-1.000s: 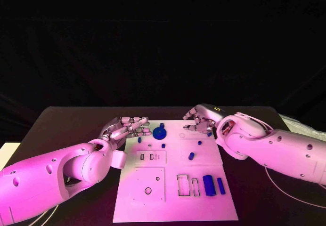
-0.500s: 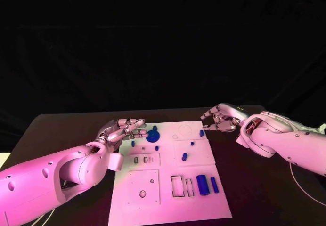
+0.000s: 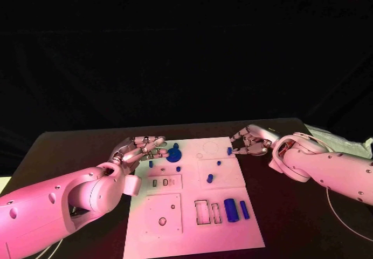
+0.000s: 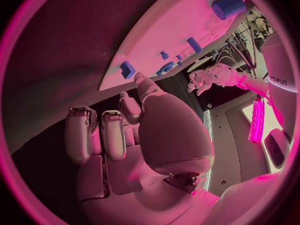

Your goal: Assemble the parts on the task board

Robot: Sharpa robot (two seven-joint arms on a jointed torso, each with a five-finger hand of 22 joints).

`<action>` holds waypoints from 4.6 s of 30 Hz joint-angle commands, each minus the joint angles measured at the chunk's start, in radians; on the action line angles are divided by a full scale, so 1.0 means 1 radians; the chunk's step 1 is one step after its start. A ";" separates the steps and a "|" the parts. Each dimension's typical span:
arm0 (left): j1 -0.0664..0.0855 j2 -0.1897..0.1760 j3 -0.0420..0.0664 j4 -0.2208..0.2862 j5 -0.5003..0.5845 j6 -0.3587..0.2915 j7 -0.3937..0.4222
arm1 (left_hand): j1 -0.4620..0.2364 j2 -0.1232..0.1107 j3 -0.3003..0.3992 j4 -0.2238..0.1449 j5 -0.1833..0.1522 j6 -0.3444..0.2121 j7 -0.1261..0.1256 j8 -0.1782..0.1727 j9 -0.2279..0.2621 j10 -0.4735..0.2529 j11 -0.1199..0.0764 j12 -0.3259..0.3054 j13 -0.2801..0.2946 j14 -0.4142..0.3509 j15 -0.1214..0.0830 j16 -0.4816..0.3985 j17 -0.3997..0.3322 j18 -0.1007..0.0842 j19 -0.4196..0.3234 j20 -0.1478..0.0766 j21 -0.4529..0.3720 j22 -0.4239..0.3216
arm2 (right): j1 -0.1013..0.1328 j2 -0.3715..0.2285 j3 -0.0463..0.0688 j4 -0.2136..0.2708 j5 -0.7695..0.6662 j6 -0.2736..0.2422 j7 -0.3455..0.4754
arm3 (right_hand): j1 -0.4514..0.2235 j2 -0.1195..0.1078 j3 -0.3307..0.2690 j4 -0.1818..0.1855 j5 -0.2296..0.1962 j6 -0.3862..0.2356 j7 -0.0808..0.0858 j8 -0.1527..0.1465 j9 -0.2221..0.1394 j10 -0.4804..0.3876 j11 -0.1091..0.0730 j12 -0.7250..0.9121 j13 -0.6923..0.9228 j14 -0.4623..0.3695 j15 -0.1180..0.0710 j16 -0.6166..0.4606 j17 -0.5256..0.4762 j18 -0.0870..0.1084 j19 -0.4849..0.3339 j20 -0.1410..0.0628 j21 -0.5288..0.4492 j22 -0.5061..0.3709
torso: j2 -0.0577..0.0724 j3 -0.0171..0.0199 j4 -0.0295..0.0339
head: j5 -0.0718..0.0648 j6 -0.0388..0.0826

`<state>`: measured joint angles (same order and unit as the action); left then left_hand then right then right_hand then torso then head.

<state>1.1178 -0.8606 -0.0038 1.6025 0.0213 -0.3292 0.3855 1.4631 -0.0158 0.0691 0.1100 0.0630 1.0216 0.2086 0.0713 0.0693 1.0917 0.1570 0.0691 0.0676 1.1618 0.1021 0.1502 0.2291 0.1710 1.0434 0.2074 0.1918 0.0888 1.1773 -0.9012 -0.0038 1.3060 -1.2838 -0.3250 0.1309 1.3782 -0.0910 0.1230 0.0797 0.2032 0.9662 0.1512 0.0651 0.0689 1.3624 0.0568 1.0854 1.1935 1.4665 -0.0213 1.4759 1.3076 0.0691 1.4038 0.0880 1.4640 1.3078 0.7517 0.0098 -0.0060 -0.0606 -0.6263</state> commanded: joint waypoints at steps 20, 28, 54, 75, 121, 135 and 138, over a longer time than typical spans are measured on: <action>-0.001 0.001 0.000 0.000 -0.003 0.016 0.008 | 0.003 0.004 0.001 -0.006 -0.004 -0.004 0.002 -0.005 -0.001 -0.008 0.000 -0.004 0.000 0.000 0.003 -0.004 0.002 0.011 0.002 0.006 -0.003 -0.002 | -0.023 0.060 0.000 -0.067 -0.033 0.056 0.001 | 0.016 0.037 0.011 -0.007 -0.016 0.048 -0.010 0.017 0.009 0.002 -0.006 0.012 0.012 0.071 0.001 0.007 0.102 -0.012 0.001 0.004 0.003 0.010 | 0.000 -0.0009 0.0010 | 0.003 -0.012; -0.001 0.001 0.000 0.000 -0.003 0.016 0.007 | 0.003 0.004 0.001 -0.006 -0.004 -0.004 0.002 -0.005 -0.001 -0.008 0.000 -0.004 0.000 0.000 0.003 -0.004 0.002 0.011 0.002 0.006 -0.003 -0.002 | -0.026 0.072 0.000 -0.078 -0.039 0.068 0.000 | 0.034 0.065 0.045 -0.021 -0.055 0.101 -0.024 0.030 0.015 0.006 -0.017 0.021 0.020 0.072 -0.008 0.009 0.107 -0.013 0.004 -0.003 0.006 0.016 | 0.000 0.0000 0.0013 | 0.006 -0.016; -0.001 0.000 0.000 -0.011 -0.003 0.020 0.010 | 0.005 0.006 0.000 -0.008 -0.004 -0.004 0.002 -0.005 -0.001 -0.008 0.000 -0.004 0.000 0.000 0.003 -0.006 0.003 0.011 0.003 0.006 -0.005 -0.002 | -0.005 0.047 0.011 0.040 0.000 -0.019 -0.107 | 0.035 0.127 0.116 -0.042 -0.103 0.179 -0.056 0.054 0.026 0.028 -0.044 0.045 0.039 0.074 -0.030 0.014 0.118 -0.014 0.008 -0.025 0.009 0.022 | -0.005 -0.0019 0.0028 | 0.006 -0.020; -0.001 -0.003 0.000 -0.067 0.006 0.019 0.025 | 0.005 0.006 0.000 -0.009 -0.004 -0.004 0.002 -0.005 -0.001 -0.008 0.000 -0.004 0.000 0.000 0.003 -0.006 0.004 0.011 0.003 0.006 -0.005 -0.003 | -0.029 0.196 0.000 0.232 -0.149 -0.006 -0.369 | 0.022 0.124 0.126 -0.047 -0.102 0.173 -0.054 0.049 0.024 0.011 -0.042 0.010 0.016 0.069 -0.030 0.000 0.096 -0.011 -0.003 -0.026 0.002 0.005 | -0.032 -0.0382 0.0387 | 0.024 -0.053; -0.001 -0.015 0.000 -0.049 0.012 0.019 0.023 | 0.006 0.007 0.000 -0.010 -0.004 -0.004 0.002 -0.005 -0.001 -0.008 0.000 -0.003 0.000 0.001 0.003 -0.008 0.005 0.011 0.004 0.006 -0.006 -0.003 | -0.109 0.304 -0.015 0.207 -0.268 0.088 -0.438 | -0.025 0.079 0.127 -0.054 -0.091 0.170 -0.051 0.039 0.019 0.000 -0.040 -0.023 -0.004 0.067 -0.029 -0.011 0.082 -0.006 -0.015 -0.026 -0.009 -0.015 | -0.031 -0.0448 0.0503 | 0.045 -0.086; -0.001 -0.013 0.000 -0.051 0.012 0.019 0.022 | 0.006 0.007 0.000 -0.010 -0.004 -0.004 0.002 -0.005 -0.001 -0.008 0.000 -0.003 0.000 0.001 0.003 -0.008 0.005 0.011 0.004 0.006 -0.006 -0.003 | -0.110 0.294 -0.015 0.218 -0.284 0.098 -0.443 | -0.059 0.030 0.105 -0.057 -0.054 0.161 -0.044 0.028 0.013 -0.020 -0.035 -0.071 -0.036 0.066 -0.025 -0.017 0.075 -0.004 -0.022 -0.023 -0.016 -0.026 | -0.030 -0.0444 0.0492 | 0.045 -0.090; -0.001 -0.013 0.000 -0.052 0.012 0.019 0.021 | 0.006 0.007 0.000 -0.010 -0.004 -0.004 0.002 -0.005 -0.001 -0.008 0.000 -0.003 0.000 0.001 0.003 -0.008 0.005 0.011 0.004 0.006 -0.006 -0.003 | -0.110 0.294 -0.015 0.218 -0.286 0.091 -0.444 | -0.084 0.013 0.088 -0.046 -0.047 0.149 -0.039 0.020 0.009 -0.035 -0.030 -0.104 -0.060 0.065 -0.021 -0.019 0.073 -0.003 -0.025 -0.021 -0.018 -0.030 | -0.030 -0.0445 0.0493 | 0.044 -0.090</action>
<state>1.1167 -0.8752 -0.0041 1.5495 0.0300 -0.3268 0.3967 1.4631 -0.0158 0.0690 0.1048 0.0629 1.0216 0.2086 0.0713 0.0693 1.0917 0.1570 0.0691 0.0676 1.1618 0.1021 0.1459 0.2332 0.1710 1.0434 0.2074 0.1920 0.0872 1.0727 -0.6060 -0.0147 1.5261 -1.5510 -0.2688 -0.2914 1.3007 -0.0713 0.2184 0.0334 0.1531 1.1247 0.1071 0.0894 0.0802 1.3323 0.0262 0.9882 1.1383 1.4665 -0.0466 1.4621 1.3078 0.0690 1.3872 0.0684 1.4515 1.2785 0.7218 -0.0345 0.0429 -0.0158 -0.7161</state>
